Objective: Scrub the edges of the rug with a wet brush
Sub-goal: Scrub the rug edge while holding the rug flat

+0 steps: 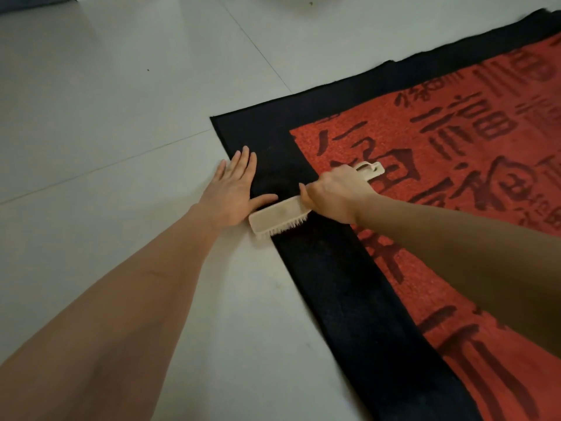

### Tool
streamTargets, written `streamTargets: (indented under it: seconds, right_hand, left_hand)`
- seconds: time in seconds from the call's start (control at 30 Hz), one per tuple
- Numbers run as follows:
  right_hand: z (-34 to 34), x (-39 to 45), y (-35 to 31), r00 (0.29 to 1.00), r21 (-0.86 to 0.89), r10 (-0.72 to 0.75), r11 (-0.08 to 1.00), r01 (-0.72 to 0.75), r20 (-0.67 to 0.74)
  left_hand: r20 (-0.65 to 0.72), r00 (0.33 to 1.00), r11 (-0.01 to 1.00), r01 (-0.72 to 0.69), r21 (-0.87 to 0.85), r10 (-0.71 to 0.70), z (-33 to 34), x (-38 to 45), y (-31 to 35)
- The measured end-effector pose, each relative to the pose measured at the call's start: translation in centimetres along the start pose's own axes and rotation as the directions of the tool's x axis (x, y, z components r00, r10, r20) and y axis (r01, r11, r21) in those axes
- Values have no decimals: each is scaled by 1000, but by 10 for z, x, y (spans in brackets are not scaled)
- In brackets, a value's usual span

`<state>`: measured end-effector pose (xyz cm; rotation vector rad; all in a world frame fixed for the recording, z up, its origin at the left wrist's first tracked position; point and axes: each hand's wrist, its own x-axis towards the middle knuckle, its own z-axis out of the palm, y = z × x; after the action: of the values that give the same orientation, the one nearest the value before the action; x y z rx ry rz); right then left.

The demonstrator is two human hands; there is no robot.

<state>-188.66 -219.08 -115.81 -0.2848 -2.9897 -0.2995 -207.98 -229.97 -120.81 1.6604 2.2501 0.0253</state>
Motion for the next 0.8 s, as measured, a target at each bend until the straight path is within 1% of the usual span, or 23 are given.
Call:
streamTargets:
  seconds: [0.03,0.07,0.1,0.17,0.2,0.23,0.27,0.33,0.37,0.4,0.43,0.5,0.53,0.57,0.63,0.67,0.7,0.73,0.77,0.8]
  right_hand:
    - [1,-1,-5,1000,12,26,1000,-26,12]
    - [4,-9,-10,999,31,17,999,-18,40]
    - [9,-21,-16,997,62,-6,998,1,74]
    - [5,-40,-24,983,117,-97,990,80,156]
    - [-1,-38,-23,973,118,-136,986,115,185]
    - [-8,-27,-18,967,73,-137,990,124,213]
    - [-12,-13,-13,962,12,-83,996,83,261]
    - [-14,4,-2,963,-102,66,994,-41,260]
    - [-10,0,-1,958,-104,114,991,-90,264]
    - [-8,-12,-3,958,-70,125,991,-110,259]
    - [-4,-29,-9,976,-8,95,995,-96,197]
    - [4,-62,-19,992,125,7,992,-23,123]
    - [7,-68,-19,993,149,-26,989,9,114]
    - [8,-66,-14,993,130,-36,991,22,110]
    - [9,-46,-6,1000,54,7,998,-8,24]
    - [10,-40,-6,998,23,58,998,-57,-13]
    - [11,-36,-9,993,5,119,993,-119,-3]
    - [12,-39,-14,988,12,156,988,-156,14]
    - [14,-45,-19,985,38,170,985,-170,7]
    - [15,-55,-24,986,64,169,984,-168,-4]
  left_hand:
    - [3,1000,1000,6,2,-6,1,-1,1]
    - [5,1000,1000,9,4,-9,1,-2,0]
    - [9,1000,1000,8,5,-8,1,-2,0]
    - [14,1000,1000,5,0,-5,0,-2,0]
    - [10,1000,1000,6,0,-6,0,-3,0]
    - [4,1000,1000,11,0,-11,-1,-2,1]
    - [7,1000,1000,14,2,-14,-2,-2,1]
    - [20,1000,1000,15,5,-16,-2,-2,1]
    - [19,1000,1000,15,8,-15,-1,-1,1]
    - [16,1000,1000,10,10,-10,-1,1,1]
    - [18,1000,1000,2,11,-2,-1,1,1]
    - [20,1000,1000,4,20,-4,-1,2,0]
    - [29,1000,1000,11,23,-12,-2,2,-1]
    - [36,999,999,24,25,-25,-4,1,1]
    - [1,998,998,58,36,-58,-5,1,6]
    - [-44,997,997,70,37,-68,-4,-2,13]
    - [-102,992,997,70,14,-68,-1,-6,21]
    - [-159,986,998,44,-32,-49,3,-11,29]
    - [-183,983,995,-1,-100,-17,6,-17,36]
    - [-163,986,984,-58,-166,30,11,-24,41]
